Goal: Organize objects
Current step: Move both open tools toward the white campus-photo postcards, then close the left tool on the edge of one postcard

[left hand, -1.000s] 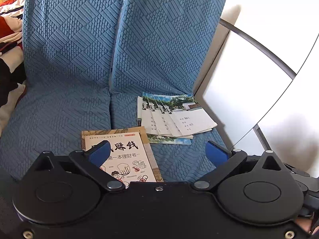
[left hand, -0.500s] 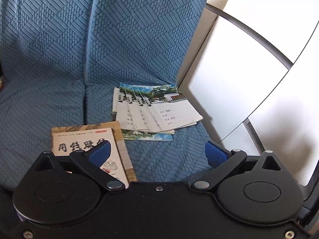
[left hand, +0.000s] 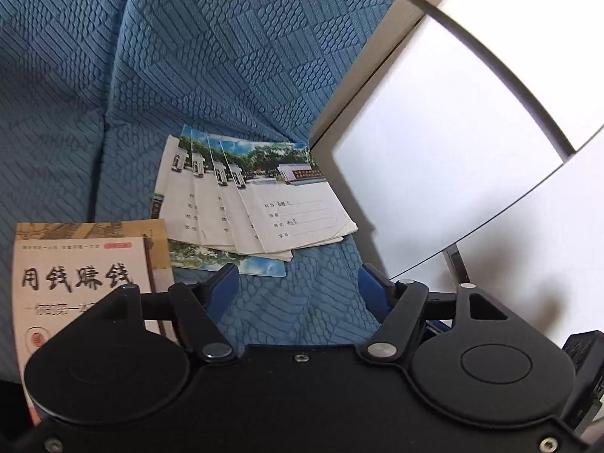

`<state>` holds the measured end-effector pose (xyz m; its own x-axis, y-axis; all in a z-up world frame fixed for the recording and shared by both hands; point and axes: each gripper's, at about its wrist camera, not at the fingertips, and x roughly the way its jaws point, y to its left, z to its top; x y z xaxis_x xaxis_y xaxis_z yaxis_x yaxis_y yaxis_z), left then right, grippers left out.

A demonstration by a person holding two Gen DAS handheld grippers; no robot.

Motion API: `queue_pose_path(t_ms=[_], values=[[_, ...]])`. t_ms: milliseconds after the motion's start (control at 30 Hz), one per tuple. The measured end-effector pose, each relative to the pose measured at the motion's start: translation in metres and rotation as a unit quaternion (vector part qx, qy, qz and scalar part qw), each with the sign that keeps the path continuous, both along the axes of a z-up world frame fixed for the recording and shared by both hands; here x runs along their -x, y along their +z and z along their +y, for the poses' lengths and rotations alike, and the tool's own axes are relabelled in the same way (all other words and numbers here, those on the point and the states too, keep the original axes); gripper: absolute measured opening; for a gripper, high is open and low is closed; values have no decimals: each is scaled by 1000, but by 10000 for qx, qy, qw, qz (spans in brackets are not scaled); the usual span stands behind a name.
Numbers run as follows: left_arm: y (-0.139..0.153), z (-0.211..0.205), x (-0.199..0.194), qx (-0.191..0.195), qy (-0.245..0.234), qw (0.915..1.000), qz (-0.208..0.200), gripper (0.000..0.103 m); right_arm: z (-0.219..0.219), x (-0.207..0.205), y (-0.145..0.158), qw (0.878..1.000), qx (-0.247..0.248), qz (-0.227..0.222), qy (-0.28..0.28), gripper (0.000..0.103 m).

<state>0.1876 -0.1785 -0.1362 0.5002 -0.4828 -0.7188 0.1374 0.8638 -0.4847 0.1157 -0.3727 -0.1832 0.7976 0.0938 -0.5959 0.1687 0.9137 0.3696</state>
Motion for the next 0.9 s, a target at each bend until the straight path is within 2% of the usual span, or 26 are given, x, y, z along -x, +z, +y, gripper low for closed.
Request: queue_pose_path(t_ms=[167, 267, 333, 467, 500, 600, 733, 900], values=[[-21, -14, -30, 90, -54, 9997, 221, 55, -10, -21, 1, 9997, -262, -16, -15, 78], [-37, -21, -48, 271, -99, 9987, 413, 51, -14, -37, 3, 9994, -334, 7, 59, 77], [-50, -24, -60, 376, -75, 9979, 523, 51, -13, -51, 0, 9997, -203, 70, 114, 67], [-74, -28, -83, 537, 4, 9959, 725, 50, -18, -79, -16, 9992, -252, 289, 148, 58], [-81, -27, -88, 604, 59, 9948, 816, 50, -22, -87, -22, 9988, -288, 372, 151, 51], [-99, -26, -104, 815, 89, 9912, 1035, 46, -35, -107, -42, 9955, -706, 620, 124, 39], [-123, -25, -121, 907, 145, 9867, 1344, 43, -41, -128, -62, 9936, -788, 803, 70, 27], [-149, -28, -134, 866, 204, 9814, 1703, 40, -41, -148, -83, 9915, -852, 971, 129, 22]])
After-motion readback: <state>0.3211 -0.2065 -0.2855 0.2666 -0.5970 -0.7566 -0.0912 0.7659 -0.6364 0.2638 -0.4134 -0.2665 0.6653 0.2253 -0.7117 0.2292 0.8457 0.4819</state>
